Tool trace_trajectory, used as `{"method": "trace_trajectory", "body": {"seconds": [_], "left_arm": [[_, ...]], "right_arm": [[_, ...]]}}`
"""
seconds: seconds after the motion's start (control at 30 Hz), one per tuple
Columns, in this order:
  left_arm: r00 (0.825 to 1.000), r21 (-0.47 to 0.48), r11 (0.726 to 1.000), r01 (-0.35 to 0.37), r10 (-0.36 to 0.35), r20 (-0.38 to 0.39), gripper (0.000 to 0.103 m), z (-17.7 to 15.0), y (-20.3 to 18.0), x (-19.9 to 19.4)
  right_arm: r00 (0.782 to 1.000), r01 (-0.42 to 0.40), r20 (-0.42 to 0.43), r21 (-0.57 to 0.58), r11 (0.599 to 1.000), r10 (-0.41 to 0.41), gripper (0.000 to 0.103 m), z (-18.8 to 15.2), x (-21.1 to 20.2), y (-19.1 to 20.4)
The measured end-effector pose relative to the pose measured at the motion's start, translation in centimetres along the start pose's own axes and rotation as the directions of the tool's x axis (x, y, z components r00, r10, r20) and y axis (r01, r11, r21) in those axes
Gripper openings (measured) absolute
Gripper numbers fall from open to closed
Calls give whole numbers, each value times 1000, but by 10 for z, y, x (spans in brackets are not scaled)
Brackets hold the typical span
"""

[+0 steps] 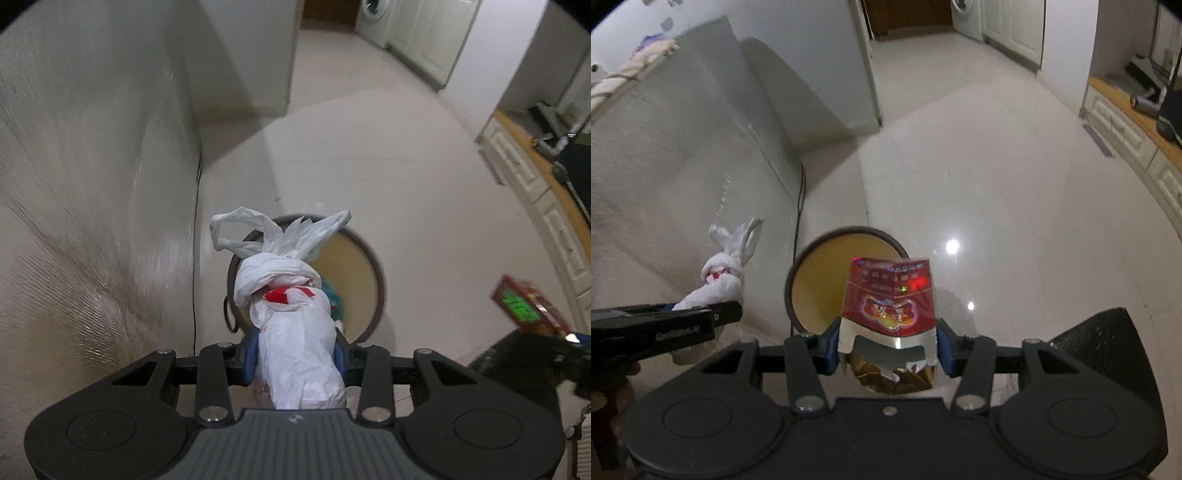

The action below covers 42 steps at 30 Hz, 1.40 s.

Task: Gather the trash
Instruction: 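Carry the plastic bag and red packet with both tools over the yellow bin, then open both tools to drop the bag and packet into the bin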

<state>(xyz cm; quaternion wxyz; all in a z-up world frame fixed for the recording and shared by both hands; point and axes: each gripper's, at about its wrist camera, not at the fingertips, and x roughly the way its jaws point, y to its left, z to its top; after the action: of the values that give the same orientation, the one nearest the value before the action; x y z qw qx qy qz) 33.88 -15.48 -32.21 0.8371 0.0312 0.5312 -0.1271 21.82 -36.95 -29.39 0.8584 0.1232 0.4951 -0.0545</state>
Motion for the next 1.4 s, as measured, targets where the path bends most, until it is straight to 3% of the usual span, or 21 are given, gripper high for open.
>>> {"method": "trace_trajectory", "body": {"seconds": [0.23,0.73,0.83,0.9,0.93,1.27,1.4], "left_arm": [[998,-40,999,20,-22,-56,40,16,10,68],[986,95,995,-29,44,-163,41,45,2,170],[988,116,993,-36,53,-144,43,49,0,180],[990,120,992,-47,63,-130,57,53,1,186],[989,120,991,-53,68,-129,58,53,1,187],[984,76,996,-53,65,-167,60,39,18,187],[982,63,998,-29,40,-183,61,33,17,183]], "right_arm": [[996,-33,-83,54,998,38,51,19,57,0],[983,-49,-171,91,995,64,51,43,152,12],[981,-41,-186,100,994,59,51,43,162,10],[979,-38,-195,106,994,58,51,41,165,6],[978,-36,-199,109,993,57,51,41,167,6],[978,-52,-193,130,990,77,51,63,198,7],[979,-103,-162,132,986,124,55,79,210,18]]}}
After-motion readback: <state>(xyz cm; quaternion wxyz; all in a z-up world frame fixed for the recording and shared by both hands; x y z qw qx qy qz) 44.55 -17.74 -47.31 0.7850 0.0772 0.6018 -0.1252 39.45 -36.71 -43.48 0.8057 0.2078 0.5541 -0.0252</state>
